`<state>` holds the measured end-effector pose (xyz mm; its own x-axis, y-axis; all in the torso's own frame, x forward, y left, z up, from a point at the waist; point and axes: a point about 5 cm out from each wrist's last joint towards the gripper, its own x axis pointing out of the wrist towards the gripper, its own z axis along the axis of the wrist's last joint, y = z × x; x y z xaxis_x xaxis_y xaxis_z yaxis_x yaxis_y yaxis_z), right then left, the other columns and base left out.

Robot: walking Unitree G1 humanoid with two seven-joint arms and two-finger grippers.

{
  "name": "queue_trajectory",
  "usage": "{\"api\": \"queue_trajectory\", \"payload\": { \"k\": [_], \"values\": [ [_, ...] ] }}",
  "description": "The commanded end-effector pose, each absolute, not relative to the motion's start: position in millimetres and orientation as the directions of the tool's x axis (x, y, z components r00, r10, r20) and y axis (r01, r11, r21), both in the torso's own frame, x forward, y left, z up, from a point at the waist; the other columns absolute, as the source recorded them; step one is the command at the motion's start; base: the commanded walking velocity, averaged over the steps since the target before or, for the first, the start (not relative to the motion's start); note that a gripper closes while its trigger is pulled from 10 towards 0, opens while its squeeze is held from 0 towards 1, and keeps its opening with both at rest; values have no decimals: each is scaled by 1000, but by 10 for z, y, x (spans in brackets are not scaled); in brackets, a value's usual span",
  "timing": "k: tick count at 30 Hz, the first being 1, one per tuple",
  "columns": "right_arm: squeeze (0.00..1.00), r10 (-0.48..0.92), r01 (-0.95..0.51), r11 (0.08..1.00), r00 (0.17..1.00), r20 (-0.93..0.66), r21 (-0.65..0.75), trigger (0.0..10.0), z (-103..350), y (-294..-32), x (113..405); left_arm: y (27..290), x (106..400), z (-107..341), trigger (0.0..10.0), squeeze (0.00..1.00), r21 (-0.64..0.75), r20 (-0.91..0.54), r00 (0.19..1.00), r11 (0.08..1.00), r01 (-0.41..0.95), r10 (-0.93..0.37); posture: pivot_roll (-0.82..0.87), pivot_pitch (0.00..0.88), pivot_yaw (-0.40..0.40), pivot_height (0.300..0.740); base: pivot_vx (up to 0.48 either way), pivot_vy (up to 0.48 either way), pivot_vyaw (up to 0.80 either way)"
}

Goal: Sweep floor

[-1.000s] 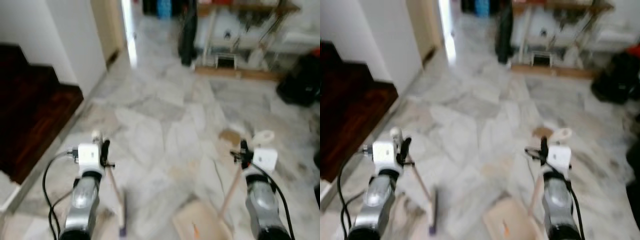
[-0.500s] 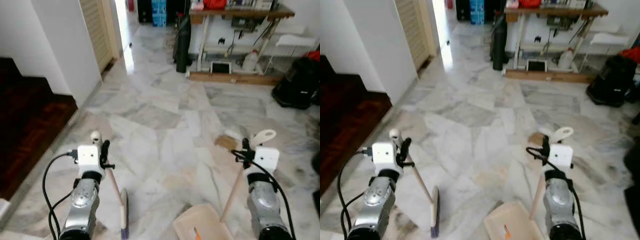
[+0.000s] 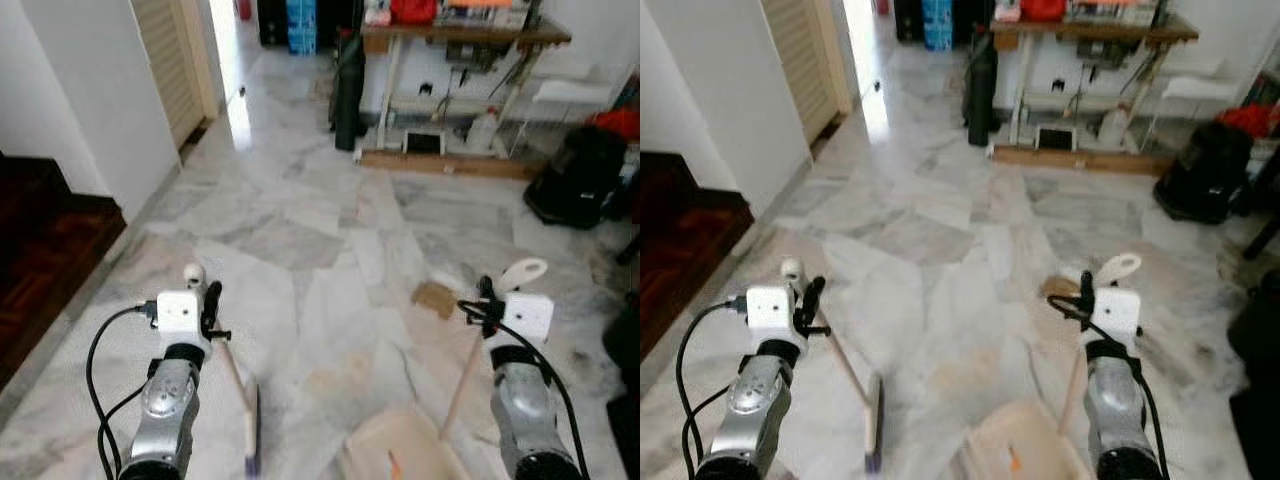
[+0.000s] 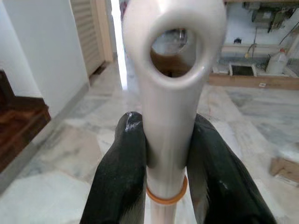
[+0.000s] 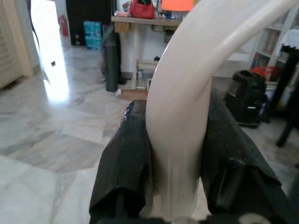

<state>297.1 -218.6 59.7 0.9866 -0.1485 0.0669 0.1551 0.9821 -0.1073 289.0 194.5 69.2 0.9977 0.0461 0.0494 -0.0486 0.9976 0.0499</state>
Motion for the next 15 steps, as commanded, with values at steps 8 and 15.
{"api": "queue_trajectory", "payload": {
  "k": [8,15],
  "values": [
    [0,-195,206,973,975,106,-101,10000,687,-2302,3003,1877,2959,817,10000,0,90,105,994,996,5,-14,-8,0,21,740,300,0,0],
    [0,-189,201,974,976,107,-105,10000,687,-2310,3001,1886,2984,839,10000,0,96,111,994,995,1,-12,13,0,12,740,299,0,0]
  ]
}}
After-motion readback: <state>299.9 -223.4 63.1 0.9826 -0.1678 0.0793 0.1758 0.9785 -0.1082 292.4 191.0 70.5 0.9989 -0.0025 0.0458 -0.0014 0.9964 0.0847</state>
